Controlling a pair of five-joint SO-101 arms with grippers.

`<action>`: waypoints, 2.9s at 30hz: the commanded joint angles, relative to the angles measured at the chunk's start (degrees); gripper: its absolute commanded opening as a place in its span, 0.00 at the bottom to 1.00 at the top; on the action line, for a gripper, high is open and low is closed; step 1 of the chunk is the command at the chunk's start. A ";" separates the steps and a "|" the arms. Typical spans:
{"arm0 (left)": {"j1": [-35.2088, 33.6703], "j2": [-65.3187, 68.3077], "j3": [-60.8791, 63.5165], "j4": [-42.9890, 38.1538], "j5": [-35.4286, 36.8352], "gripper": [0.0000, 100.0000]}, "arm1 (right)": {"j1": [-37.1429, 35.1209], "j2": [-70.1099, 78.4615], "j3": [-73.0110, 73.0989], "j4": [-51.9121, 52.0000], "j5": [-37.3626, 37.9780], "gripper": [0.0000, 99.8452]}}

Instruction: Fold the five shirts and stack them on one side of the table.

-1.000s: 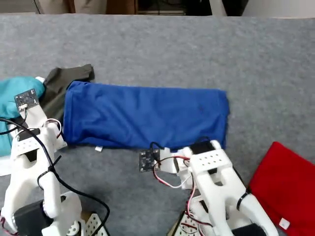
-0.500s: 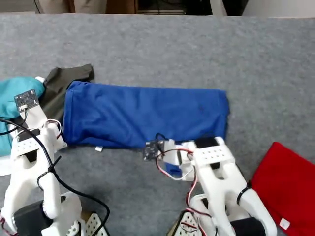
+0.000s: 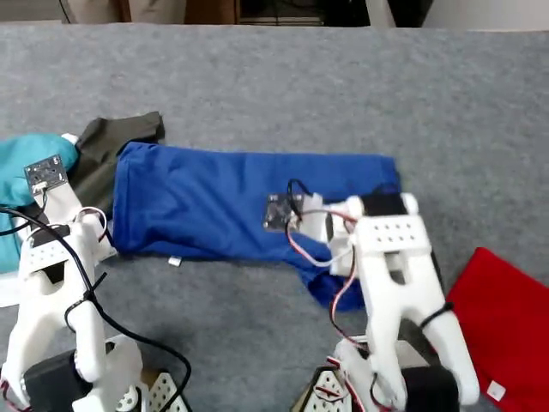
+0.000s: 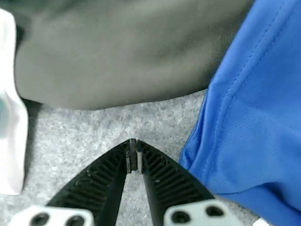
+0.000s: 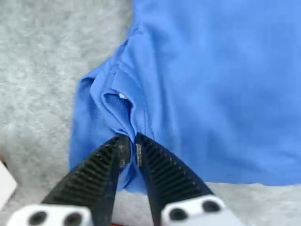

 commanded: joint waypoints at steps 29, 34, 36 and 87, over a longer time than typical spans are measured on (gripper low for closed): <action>-0.18 -1.45 -0.18 -1.05 -0.44 0.02 | -2.07 46.55 -60.35 8.88 1.67 0.18; -0.18 -1.45 -0.18 -1.05 -0.44 0.02 | -1.98 43.47 -65.80 18.02 1.67 0.18; -0.18 -1.45 -0.18 -1.05 -0.44 0.02 | -1.89 41.27 -65.98 21.63 2.90 0.18; -0.18 -1.45 -0.18 -1.05 -0.53 0.02 | 16.04 43.65 -48.75 2.20 2.90 0.01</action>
